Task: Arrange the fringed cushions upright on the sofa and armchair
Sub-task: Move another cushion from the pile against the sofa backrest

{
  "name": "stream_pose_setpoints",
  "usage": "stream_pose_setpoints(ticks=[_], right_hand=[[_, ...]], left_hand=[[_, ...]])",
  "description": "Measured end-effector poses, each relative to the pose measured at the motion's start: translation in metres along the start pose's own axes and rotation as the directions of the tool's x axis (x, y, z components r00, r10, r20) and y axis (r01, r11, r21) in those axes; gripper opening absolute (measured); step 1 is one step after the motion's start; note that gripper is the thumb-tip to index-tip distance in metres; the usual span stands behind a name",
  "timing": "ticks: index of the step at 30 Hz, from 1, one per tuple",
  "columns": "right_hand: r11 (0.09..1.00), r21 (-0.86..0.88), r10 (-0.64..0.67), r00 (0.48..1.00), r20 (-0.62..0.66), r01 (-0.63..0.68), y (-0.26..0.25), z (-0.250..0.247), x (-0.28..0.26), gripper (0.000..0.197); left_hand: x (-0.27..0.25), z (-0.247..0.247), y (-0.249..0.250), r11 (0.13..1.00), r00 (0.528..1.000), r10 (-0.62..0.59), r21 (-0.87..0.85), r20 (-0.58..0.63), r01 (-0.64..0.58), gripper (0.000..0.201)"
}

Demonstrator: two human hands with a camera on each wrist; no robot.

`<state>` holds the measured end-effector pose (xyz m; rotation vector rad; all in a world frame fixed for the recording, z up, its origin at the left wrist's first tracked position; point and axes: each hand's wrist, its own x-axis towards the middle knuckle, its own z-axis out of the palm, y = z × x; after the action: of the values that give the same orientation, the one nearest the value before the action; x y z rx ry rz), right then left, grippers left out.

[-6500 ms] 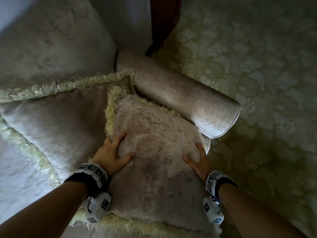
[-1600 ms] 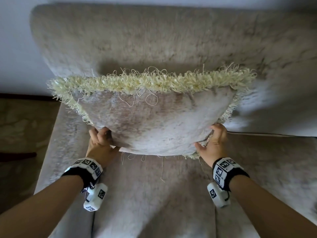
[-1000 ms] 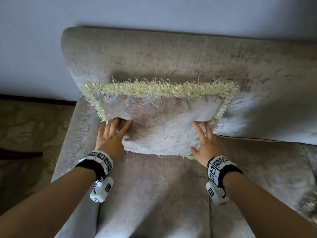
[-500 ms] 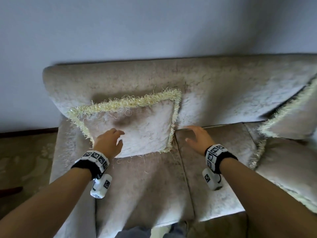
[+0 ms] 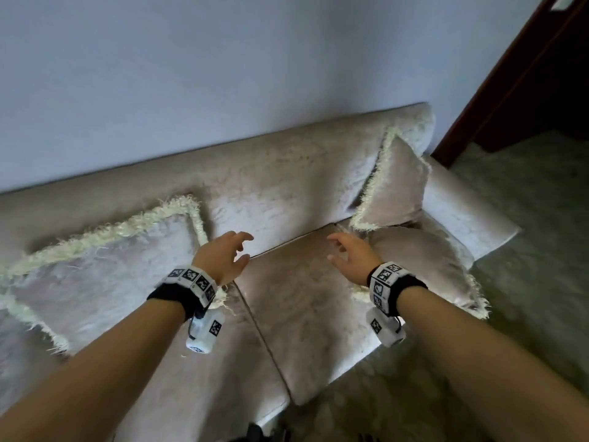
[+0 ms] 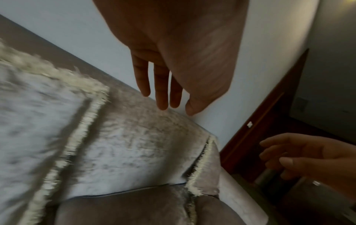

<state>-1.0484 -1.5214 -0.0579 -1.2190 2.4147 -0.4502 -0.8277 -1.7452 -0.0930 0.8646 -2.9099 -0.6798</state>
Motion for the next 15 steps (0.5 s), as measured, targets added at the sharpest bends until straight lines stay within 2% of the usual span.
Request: stream_pose_setpoints(ticks=[8, 12, 15], right_hand=[[0.991, 0.061, 0.126, 0.984, -0.129, -0.119, 0.138, -0.093, -0.075, 0.045], [0.985, 0.095, 0.161, 0.970, -0.180, -0.145, 0.199, -0.121, -0.089, 0.044], [0.968, 0.140, 0.233, 0.955, -0.186, -0.209, 0.251, -0.131, -0.087, 0.044]], left_hand=[[0.052, 0.057, 0.181, 0.978, 0.977, 0.198, -0.078, 0.080, -0.192, 0.046], [0.080, 0.077, 0.242, 0.968, 0.967, 0.236, -0.105, 0.095, -0.226, 0.045], [0.110, 0.097, 0.277, 0.964, 0.961, 0.254, -0.108, 0.110, -0.242, 0.046]])
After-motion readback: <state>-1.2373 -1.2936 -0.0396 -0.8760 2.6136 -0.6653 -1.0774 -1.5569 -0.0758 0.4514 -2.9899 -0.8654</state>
